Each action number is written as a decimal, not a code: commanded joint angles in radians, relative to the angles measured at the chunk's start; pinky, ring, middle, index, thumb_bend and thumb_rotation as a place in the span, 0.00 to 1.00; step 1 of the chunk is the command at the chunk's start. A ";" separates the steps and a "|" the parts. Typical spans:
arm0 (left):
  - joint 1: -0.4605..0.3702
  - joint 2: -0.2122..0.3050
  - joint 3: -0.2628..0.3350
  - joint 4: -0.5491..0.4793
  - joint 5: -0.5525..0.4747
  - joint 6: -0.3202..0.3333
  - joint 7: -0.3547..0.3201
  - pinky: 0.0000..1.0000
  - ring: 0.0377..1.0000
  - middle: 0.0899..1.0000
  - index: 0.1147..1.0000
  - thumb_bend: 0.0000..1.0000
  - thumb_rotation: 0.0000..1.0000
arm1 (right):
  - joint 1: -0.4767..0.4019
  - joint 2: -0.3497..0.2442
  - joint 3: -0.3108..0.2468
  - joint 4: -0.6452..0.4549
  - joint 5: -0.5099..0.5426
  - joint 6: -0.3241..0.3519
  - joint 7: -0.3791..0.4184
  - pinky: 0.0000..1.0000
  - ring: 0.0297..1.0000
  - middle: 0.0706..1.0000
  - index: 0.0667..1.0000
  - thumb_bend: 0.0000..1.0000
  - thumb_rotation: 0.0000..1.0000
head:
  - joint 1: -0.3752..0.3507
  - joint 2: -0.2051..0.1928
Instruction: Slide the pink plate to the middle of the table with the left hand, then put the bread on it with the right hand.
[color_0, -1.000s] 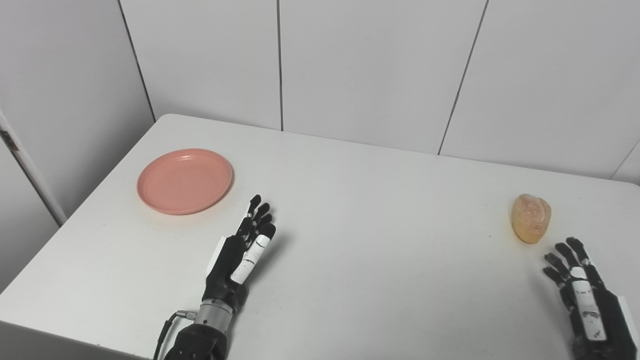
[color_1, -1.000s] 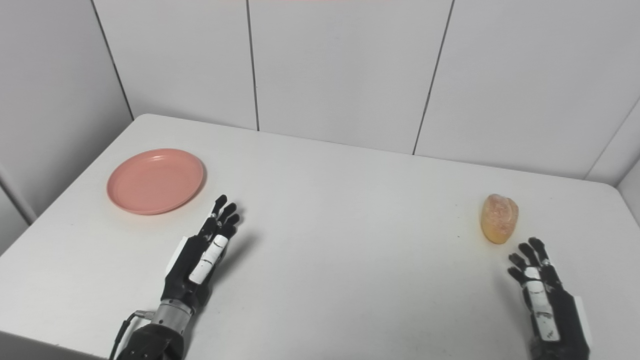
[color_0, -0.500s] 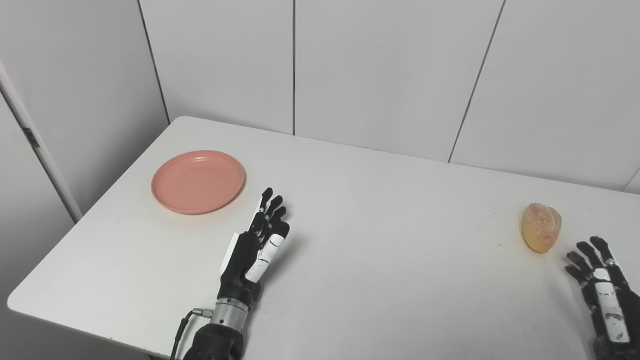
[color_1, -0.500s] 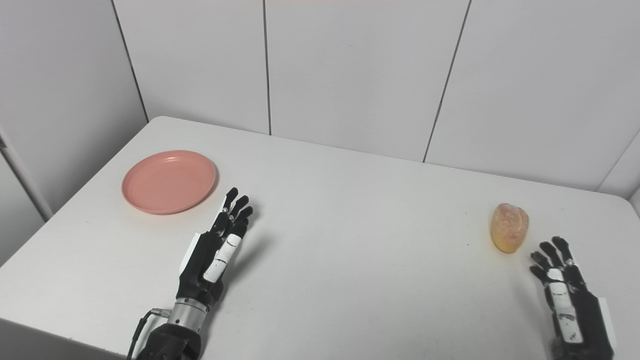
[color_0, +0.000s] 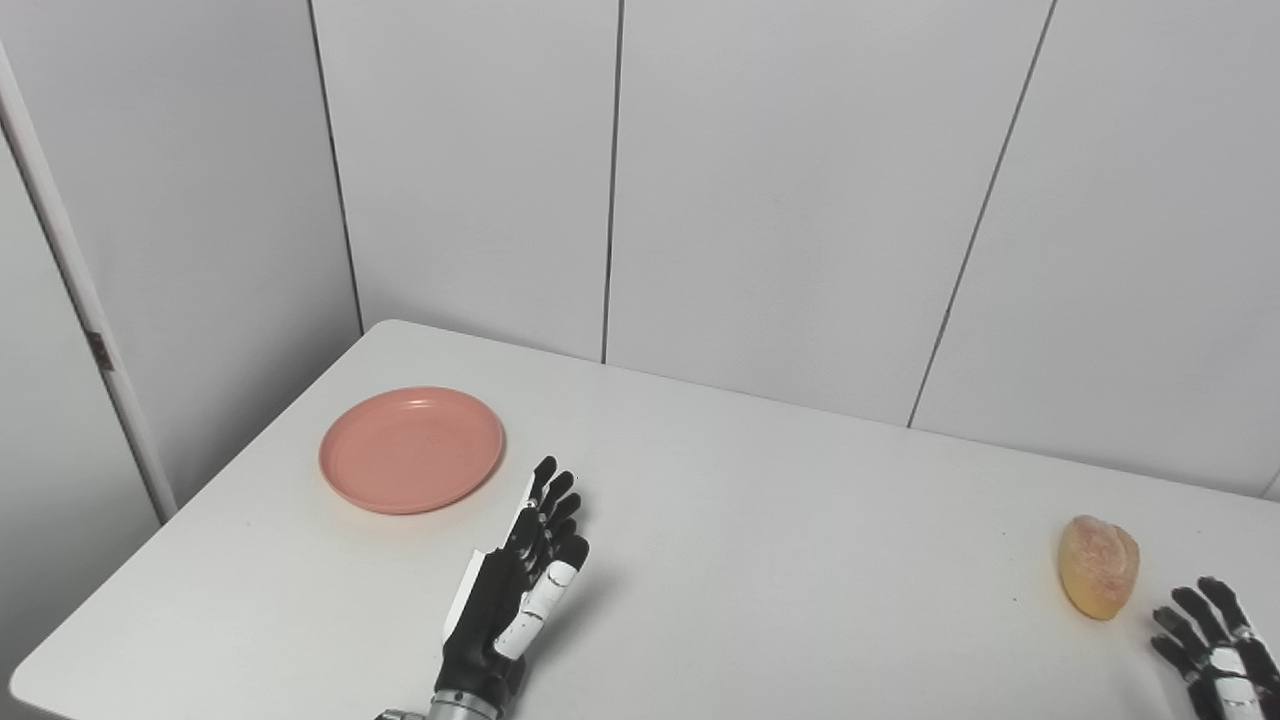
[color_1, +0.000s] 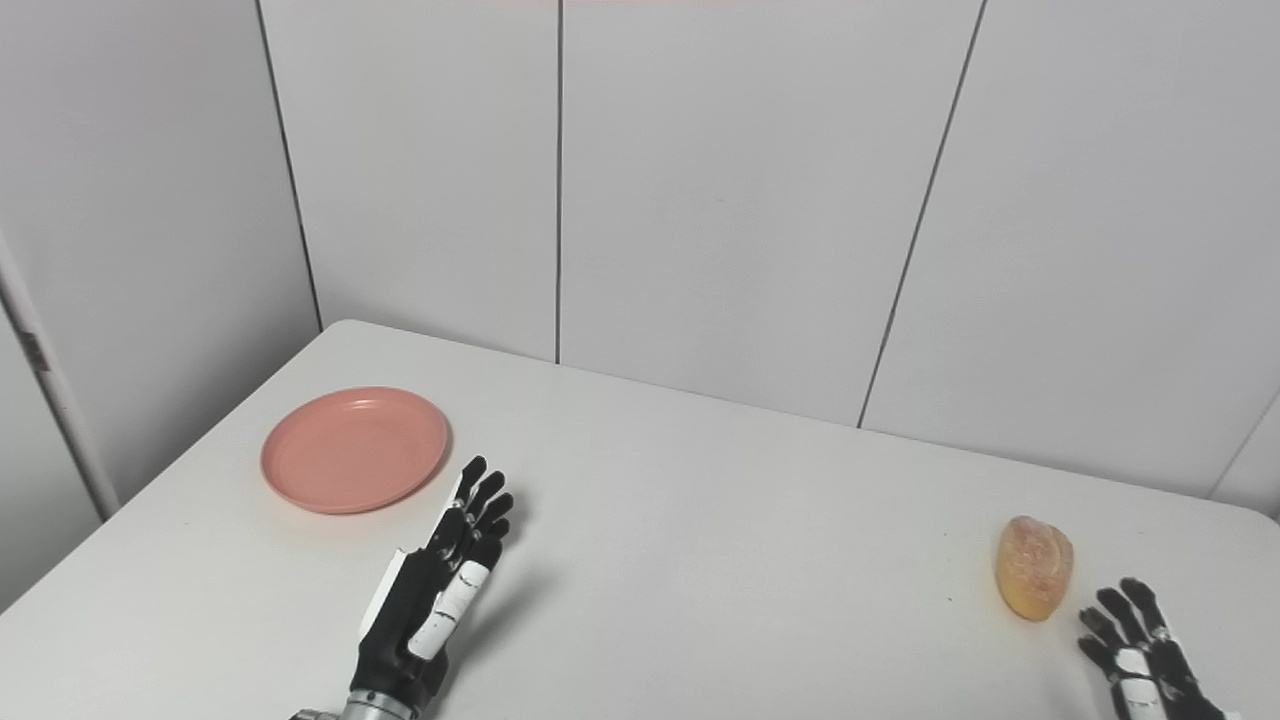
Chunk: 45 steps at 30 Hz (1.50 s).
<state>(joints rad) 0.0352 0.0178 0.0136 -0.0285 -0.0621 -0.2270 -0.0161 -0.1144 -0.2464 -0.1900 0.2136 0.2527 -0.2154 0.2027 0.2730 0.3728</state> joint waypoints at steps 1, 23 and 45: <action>0.010 -0.020 -0.003 0.085 -0.007 -0.022 0.001 0.96 0.96 0.98 1.00 0.73 0.72 | 0.032 0.031 0.012 0.076 -0.006 -0.054 0.003 0.88 0.87 0.90 0.91 0.77 0.79 | 0.002 -0.002; -0.179 0.103 0.106 -0.103 -0.092 0.112 -0.014 0.86 0.88 0.86 0.84 0.85 0.78 | 0.028 0.036 0.006 0.076 0.001 -0.043 0.002 0.87 0.87 0.88 0.90 0.78 0.80 | 0.007 0.021; -0.459 0.357 0.244 0.067 -0.260 0.210 -0.107 0.82 0.89 0.90 0.89 0.89 0.79 | 0.030 0.044 0.015 0.064 -0.039 -0.038 -0.018 0.84 0.86 0.88 0.90 0.81 0.79 | -0.005 0.032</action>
<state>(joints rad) -0.3624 0.3298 0.2488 0.0298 -0.3256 0.0057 -0.1020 -0.1346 -0.2421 -0.1892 0.2307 0.2149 -0.2321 0.1888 0.2700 0.4019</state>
